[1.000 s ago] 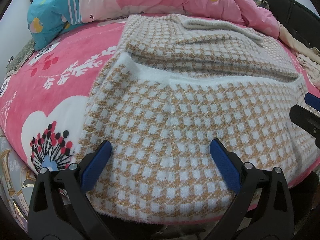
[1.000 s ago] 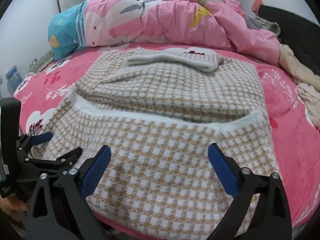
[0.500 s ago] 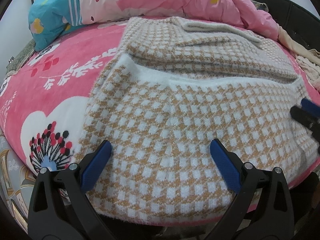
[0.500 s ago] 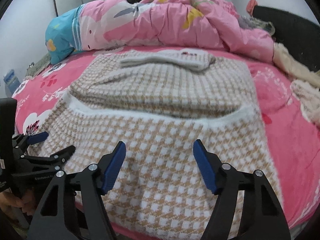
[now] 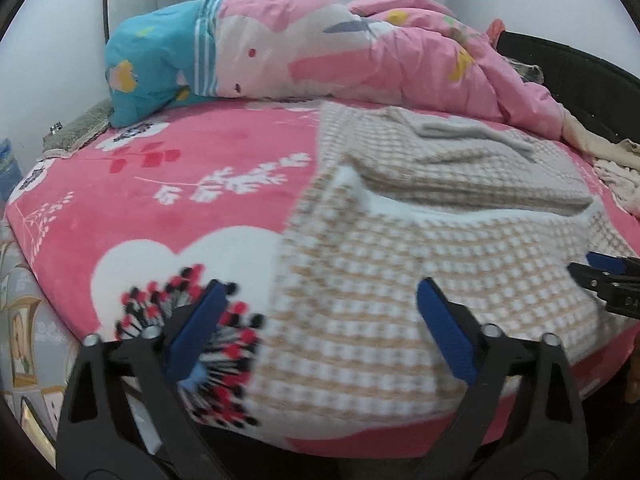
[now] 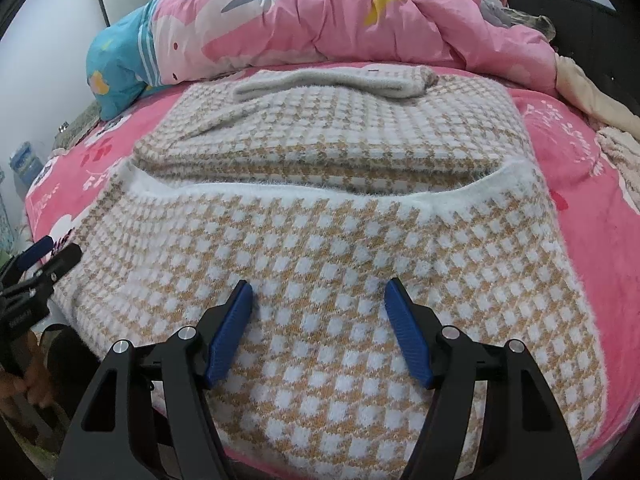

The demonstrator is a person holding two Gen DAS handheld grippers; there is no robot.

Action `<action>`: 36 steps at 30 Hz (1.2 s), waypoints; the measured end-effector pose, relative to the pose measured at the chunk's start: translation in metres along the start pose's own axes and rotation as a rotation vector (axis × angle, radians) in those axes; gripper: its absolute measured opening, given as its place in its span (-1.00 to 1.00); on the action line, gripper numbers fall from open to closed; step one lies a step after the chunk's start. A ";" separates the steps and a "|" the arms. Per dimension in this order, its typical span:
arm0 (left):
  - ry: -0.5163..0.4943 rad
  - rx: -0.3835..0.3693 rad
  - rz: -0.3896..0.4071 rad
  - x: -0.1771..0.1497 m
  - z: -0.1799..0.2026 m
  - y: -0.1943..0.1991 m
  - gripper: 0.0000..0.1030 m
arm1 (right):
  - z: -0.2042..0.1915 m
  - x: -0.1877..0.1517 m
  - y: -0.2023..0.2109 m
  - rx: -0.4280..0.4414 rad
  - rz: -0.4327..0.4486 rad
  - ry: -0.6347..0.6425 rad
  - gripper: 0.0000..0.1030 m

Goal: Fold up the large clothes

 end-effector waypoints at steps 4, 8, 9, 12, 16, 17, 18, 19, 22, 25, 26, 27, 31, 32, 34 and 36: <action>0.040 -0.102 -0.016 0.010 -0.008 -0.009 0.28 | 0.000 -0.001 0.000 -0.001 0.000 0.002 0.29; 0.090 -0.237 -0.077 0.021 -0.004 -0.034 0.00 | -0.001 -0.001 -0.001 0.004 -0.001 0.006 0.30; 0.097 -0.250 -0.098 0.020 -0.004 -0.040 -0.11 | 0.000 -0.001 -0.001 0.007 -0.002 0.007 0.30; 0.094 -0.286 -0.141 0.024 0.001 -0.055 -0.25 | 0.000 -0.001 -0.002 0.014 -0.001 0.010 0.30; 0.086 -0.328 -0.183 0.032 0.007 -0.070 -0.26 | 0.000 -0.001 -0.002 0.022 0.003 0.012 0.30; 0.092 -0.350 -0.197 0.035 0.009 -0.076 -0.26 | 0.000 -0.001 -0.002 0.024 0.004 0.012 0.30; 0.097 -0.364 -0.207 0.036 0.011 -0.080 -0.26 | 0.000 -0.001 -0.002 0.028 0.005 0.012 0.30; 0.104 -0.374 -0.215 0.036 0.011 -0.082 -0.26 | 0.000 -0.001 -0.002 0.030 0.005 0.013 0.30; 0.115 -0.407 -0.252 0.036 0.017 -0.086 -0.28 | 0.000 -0.001 -0.001 0.035 0.009 0.013 0.31; 0.115 -0.505 -0.256 0.038 0.029 -0.072 -0.28 | 0.000 -0.001 -0.001 0.039 0.012 0.014 0.31; 0.105 -0.507 -0.255 0.038 0.031 -0.070 -0.28 | 0.000 -0.001 -0.001 0.040 0.013 0.014 0.31; 0.087 -0.487 -0.254 0.038 0.031 -0.069 -0.28 | 0.000 -0.001 -0.001 0.041 0.014 0.014 0.31; 0.043 -0.333 -0.316 0.026 0.020 -0.087 -0.24 | 0.000 -0.001 0.000 0.044 0.015 0.014 0.32; 0.054 -0.332 -0.318 0.026 0.020 -0.090 -0.23 | 0.000 -0.001 0.000 0.045 0.015 0.014 0.31; 0.043 -0.315 -0.316 0.026 0.021 -0.089 -0.24 | 0.000 -0.001 -0.001 0.046 0.015 0.013 0.32; 0.034 -0.313 -0.315 0.026 0.024 -0.084 -0.28 | 0.000 -0.001 -0.001 0.045 0.014 0.014 0.32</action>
Point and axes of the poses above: each gripper's, at about its wrist camera, not at the fingertips, and y roughly against the way its jaws point, z to its right, x to its top, the point moved 10 cm from there along -y, roughly the way its jaws point, and after that the axes turned 3 degrees about -x, right-handed, at the moved point
